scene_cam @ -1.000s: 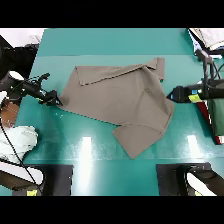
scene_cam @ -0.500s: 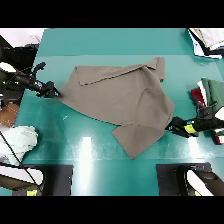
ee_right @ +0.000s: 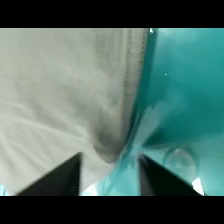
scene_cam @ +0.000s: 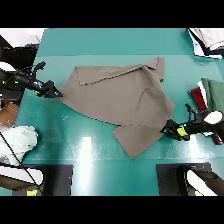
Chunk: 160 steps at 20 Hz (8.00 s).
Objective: Fold the shirts.
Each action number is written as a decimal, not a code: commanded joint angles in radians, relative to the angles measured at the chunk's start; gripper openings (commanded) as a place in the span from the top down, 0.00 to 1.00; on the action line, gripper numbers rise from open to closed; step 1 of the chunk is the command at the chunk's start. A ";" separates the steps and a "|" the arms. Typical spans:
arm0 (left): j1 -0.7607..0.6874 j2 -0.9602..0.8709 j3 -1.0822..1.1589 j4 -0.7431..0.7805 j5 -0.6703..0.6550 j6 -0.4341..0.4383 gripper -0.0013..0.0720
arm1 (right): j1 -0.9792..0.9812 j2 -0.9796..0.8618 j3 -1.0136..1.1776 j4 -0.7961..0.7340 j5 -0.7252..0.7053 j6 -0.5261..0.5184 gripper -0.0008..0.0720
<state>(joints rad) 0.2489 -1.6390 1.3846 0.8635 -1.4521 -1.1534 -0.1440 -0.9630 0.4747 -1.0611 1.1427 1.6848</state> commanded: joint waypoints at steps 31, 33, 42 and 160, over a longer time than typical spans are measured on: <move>0.000 0.868 0.686 -0.144 0.303 -0.111 0.95 | 0.018 0.093 1.737 -0.219 0.095 -0.104 0.97; 0.000 0.865 0.552 -0.089 0.260 -0.159 0.95 | 0.018 0.013 1.736 -0.266 0.263 -0.077 0.97; 0.000 0.595 -0.142 -0.024 0.142 -0.124 0.94 | 0.018 -0.373 1.301 -0.327 0.546 -0.077 0.97; 0.010 0.620 -0.649 0.132 0.084 -0.053 0.95 | -0.012 0.117 0.236 -0.290 0.331 -0.184 0.96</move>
<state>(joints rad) 0.2596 -1.0969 0.7345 0.9550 -1.3346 -1.1809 -0.1566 -0.9161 0.6228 -1.2163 1.2678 1.5051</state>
